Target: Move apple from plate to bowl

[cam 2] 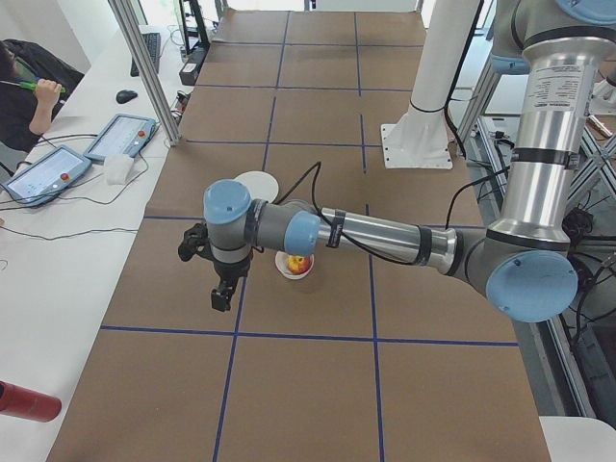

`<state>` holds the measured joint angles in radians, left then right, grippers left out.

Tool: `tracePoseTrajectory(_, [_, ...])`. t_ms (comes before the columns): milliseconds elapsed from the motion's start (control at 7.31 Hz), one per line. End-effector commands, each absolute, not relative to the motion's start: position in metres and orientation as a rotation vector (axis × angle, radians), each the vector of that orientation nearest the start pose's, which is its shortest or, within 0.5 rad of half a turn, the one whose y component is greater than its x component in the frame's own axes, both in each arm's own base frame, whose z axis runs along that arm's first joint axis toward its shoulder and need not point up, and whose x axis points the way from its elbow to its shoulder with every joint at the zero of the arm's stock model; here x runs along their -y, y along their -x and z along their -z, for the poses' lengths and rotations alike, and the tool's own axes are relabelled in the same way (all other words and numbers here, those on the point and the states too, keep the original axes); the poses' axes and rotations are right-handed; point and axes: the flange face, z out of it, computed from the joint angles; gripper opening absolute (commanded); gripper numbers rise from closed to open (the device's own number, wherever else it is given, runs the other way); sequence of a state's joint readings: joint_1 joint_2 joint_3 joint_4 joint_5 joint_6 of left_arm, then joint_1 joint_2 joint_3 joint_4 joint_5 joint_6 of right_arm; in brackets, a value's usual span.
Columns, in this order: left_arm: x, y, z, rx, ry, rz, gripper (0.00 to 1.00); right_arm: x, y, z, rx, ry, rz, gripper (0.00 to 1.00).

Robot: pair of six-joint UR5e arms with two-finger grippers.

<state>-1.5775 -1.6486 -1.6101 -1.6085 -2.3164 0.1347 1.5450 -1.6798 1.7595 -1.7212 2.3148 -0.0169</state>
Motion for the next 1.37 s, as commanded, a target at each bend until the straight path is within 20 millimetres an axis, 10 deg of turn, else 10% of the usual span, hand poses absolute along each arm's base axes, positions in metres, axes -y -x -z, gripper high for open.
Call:
tracePoseTrajectory(0, [0.494,0.097,-0.653,-0.784,-0.116,-0.089,1.00,0.441,-0.054,-0.634,0.743,0.071,0.015,1.00])
tracePoseTrajectory(1232, [0.468,0.095,-0.678,-0.783,-0.065,-0.070,1.00,0.441,-0.054,-0.634,0.743,0.071,0.015,1.00])
